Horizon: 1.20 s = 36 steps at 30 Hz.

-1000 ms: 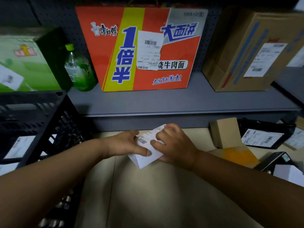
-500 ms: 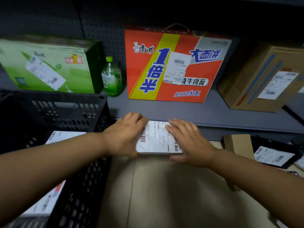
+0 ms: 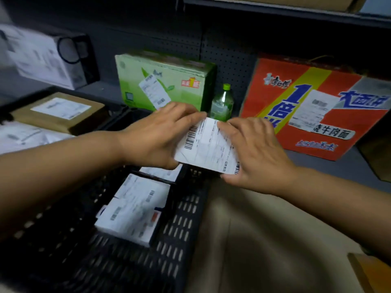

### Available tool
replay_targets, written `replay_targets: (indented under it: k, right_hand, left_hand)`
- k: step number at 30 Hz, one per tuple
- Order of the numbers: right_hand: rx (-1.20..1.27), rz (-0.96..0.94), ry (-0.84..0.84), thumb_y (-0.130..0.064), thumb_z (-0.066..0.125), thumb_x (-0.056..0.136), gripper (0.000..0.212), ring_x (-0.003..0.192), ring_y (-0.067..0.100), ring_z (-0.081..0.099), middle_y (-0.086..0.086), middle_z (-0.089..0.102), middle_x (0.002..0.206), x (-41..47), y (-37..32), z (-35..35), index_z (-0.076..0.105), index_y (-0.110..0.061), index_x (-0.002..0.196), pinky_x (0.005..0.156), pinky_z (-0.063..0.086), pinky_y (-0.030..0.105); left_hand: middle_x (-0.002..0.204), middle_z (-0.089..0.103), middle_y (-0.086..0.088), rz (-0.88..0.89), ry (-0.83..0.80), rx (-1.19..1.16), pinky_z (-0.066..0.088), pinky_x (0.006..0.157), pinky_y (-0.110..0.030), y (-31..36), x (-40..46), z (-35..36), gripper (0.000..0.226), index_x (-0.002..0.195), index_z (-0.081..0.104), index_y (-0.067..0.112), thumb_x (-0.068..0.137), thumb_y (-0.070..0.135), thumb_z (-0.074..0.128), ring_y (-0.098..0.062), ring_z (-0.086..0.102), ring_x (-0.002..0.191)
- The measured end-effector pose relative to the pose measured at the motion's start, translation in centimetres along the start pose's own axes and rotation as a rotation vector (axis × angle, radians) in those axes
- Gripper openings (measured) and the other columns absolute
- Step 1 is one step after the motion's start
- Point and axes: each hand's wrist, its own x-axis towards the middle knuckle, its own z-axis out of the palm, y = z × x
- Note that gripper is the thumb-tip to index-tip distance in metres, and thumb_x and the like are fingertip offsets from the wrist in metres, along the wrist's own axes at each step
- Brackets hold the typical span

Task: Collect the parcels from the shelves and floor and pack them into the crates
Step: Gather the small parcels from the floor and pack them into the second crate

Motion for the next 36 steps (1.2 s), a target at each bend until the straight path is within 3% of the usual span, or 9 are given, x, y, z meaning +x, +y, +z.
replay_targets:
  k: [3,9,11,14,16,18,23,30,36]
  right_hand:
    - [-0.058,-0.061,-0.034,-0.052,0.065,0.059,0.095,0.105,0.036,0.045,0.015,0.048,0.122,3.3,-3.7,0.5,0.036,-0.010,0.140,0.094,0.025,0.042]
    - [-0.058,-0.188,-0.222,-0.059,0.063,0.062,0.092,0.100,0.030,0.041,0.012,0.045,0.116,7.9,-12.5,4.6,0.029,-0.018,0.138,0.083,0.038,0.041]
    - [0.016,-0.182,-0.312,-0.061,0.065,0.062,0.092,0.101,0.029,0.039,0.011,0.044,0.117,8.3,-15.3,6.4,0.027,-0.020,0.135,0.083,0.039,0.041]
    - [0.204,-0.123,-0.492,-0.063,0.065,0.063,0.089,0.108,0.030,0.039,0.011,0.043,0.122,8.1,-19.0,9.0,0.026,-0.022,0.132,0.088,0.042,0.043]
    - [0.267,-0.120,-0.628,-0.063,0.065,0.064,0.091,0.112,0.032,0.038,0.011,0.043,0.122,7.3,-21.3,10.5,0.023,-0.022,0.134,0.089,0.042,0.043]
    - [0.330,-0.119,-0.733,-0.062,0.067,0.065,0.093,0.113,0.032,0.037,0.011,0.042,0.122,6.1,-23.5,11.9,0.021,-0.022,0.135,0.088,0.040,0.042]
    - [0.433,-0.154,-0.875,-0.056,0.069,0.069,0.081,0.110,0.037,0.042,0.018,0.043,0.119,3.7,-27.5,14.3,0.030,-0.015,0.126,0.089,0.040,0.044]
    - [0.362,-0.190,-0.821,-0.057,0.067,0.072,0.084,0.111,0.032,0.038,0.019,0.036,0.125,3.1,-30.1,17.1,0.026,-0.011,0.130,0.086,0.038,0.042]
    - [0.223,-0.173,-0.766,-0.068,0.065,0.063,0.097,0.117,0.037,0.033,0.019,0.038,0.124,3.0,-31.2,19.0,0.025,-0.009,0.130,0.102,0.018,0.059]
  left_hand:
    - [0.135,0.036,-0.014,-0.065,-0.011,0.008,0.029,0.106,-0.033,-2.7,-3.9,0.2,0.104,0.146,0.026,0.006,0.060,0.036,0.077,-0.028,0.033,0.124]
    - [0.143,0.034,-0.009,-0.168,-0.144,-0.038,0.025,0.110,-0.033,-7.6,-13.0,3.3,0.107,0.148,0.023,0.013,0.062,0.047,0.077,-0.024,0.031,0.133]
    - [0.151,0.028,-0.003,-0.164,-0.286,0.004,0.008,0.114,-0.033,-9.2,-15.0,4.3,0.110,0.149,0.019,0.020,0.063,0.063,0.071,-0.019,0.019,0.140]
    - [0.156,0.020,0.008,-0.173,-0.421,0.085,-0.010,0.115,-0.038,-11.4,-17.1,5.1,0.097,0.149,0.019,0.029,0.071,0.082,0.042,-0.010,-0.002,0.145]
    - [0.155,0.021,0.009,-0.179,-0.423,0.123,-0.012,0.116,-0.042,-12.7,-18.1,5.5,0.080,0.147,0.025,0.031,0.080,0.074,0.037,-0.009,-0.007,0.145]
    - [0.155,0.023,0.009,-0.194,-0.402,0.136,-0.011,0.116,-0.044,-13.5,-18.7,6.1,0.065,0.145,0.031,0.032,0.086,0.058,0.044,-0.009,-0.009,0.145]
    - [0.152,0.031,0.008,-0.223,-0.319,0.069,-0.007,0.117,-0.043,-14.3,-19.3,7.2,0.055,0.140,0.039,0.030,0.088,0.043,0.051,-0.009,-0.007,0.145]
    - [0.149,0.035,0.011,-0.243,-0.289,0.014,-0.004,0.118,-0.042,-14.9,-19.5,7.9,0.054,0.139,0.041,0.029,0.087,0.044,0.050,-0.008,-0.008,0.145]
    - [0.148,0.037,0.012,-0.246,-0.288,0.025,-0.002,0.118,-0.041,-14.9,-19.4,8.0,0.055,0.139,0.041,0.029,0.087,0.048,0.049,-0.009,-0.006,0.145]
